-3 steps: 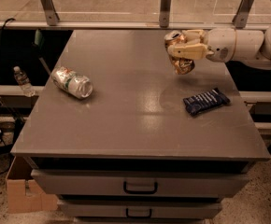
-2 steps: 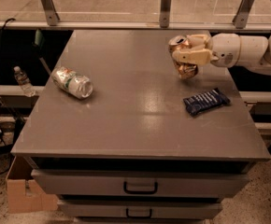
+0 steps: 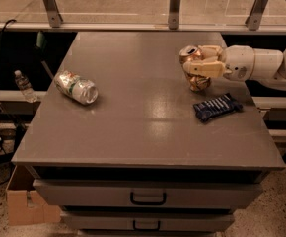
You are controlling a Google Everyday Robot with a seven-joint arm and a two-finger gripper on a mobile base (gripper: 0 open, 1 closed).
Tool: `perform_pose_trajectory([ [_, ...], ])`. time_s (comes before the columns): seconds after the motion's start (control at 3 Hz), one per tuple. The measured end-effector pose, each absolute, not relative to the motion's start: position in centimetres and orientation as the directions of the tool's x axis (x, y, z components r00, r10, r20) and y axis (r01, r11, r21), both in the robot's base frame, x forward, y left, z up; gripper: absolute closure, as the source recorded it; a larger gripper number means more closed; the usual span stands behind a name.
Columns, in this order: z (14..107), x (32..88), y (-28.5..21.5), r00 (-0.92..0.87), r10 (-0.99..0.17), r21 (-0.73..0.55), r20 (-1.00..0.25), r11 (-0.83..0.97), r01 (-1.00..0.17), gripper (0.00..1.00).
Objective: Place orange can upright
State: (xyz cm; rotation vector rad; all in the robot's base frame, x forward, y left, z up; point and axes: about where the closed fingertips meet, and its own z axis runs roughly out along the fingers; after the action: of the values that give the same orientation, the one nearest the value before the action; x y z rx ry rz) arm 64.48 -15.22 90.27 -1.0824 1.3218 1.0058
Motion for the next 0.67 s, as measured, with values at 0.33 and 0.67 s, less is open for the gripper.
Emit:
perform_pose_trajectory([
  [0.33,89.74,64.23,-15.65,0.013,-0.043,-0.023,-0.999,0.231,-0.973,0.36],
  [0.67,89.83,64.23,-15.65,0.013,-0.043,-0.023,-0.999,0.231,-0.973,0.36],
])
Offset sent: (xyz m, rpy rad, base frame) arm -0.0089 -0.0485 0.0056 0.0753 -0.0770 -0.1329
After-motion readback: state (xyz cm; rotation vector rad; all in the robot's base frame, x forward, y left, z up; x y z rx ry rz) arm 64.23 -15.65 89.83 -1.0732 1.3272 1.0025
